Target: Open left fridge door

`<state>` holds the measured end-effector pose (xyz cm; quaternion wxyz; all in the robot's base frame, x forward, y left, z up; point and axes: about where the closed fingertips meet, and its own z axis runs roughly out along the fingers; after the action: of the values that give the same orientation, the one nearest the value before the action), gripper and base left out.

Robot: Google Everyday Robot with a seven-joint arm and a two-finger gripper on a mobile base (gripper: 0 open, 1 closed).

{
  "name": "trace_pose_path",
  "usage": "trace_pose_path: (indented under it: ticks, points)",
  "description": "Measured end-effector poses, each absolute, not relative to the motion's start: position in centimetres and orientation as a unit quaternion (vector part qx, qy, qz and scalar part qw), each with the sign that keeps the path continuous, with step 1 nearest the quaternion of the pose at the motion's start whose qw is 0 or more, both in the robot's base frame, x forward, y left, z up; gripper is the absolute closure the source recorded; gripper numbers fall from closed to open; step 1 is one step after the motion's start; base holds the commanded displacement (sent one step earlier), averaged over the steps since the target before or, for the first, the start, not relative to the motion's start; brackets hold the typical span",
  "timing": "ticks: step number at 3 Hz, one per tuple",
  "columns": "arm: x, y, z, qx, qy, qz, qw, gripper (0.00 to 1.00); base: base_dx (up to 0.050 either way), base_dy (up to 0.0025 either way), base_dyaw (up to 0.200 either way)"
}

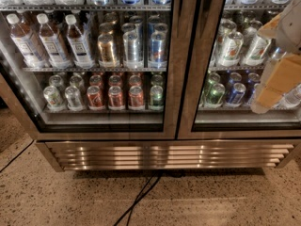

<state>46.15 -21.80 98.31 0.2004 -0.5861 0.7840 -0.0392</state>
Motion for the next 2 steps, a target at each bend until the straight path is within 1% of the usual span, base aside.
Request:
trace_pose_path:
  ticks: [1,2]
  points:
    - [49.0,-21.4,101.0,-0.573,0.772,-0.003,0.274,0.00,0.000,0.00000,0.000]
    - [51.3,-20.0,102.6,-0.580,0.749,0.050,0.316,0.00,0.000,0.00000,0.000]
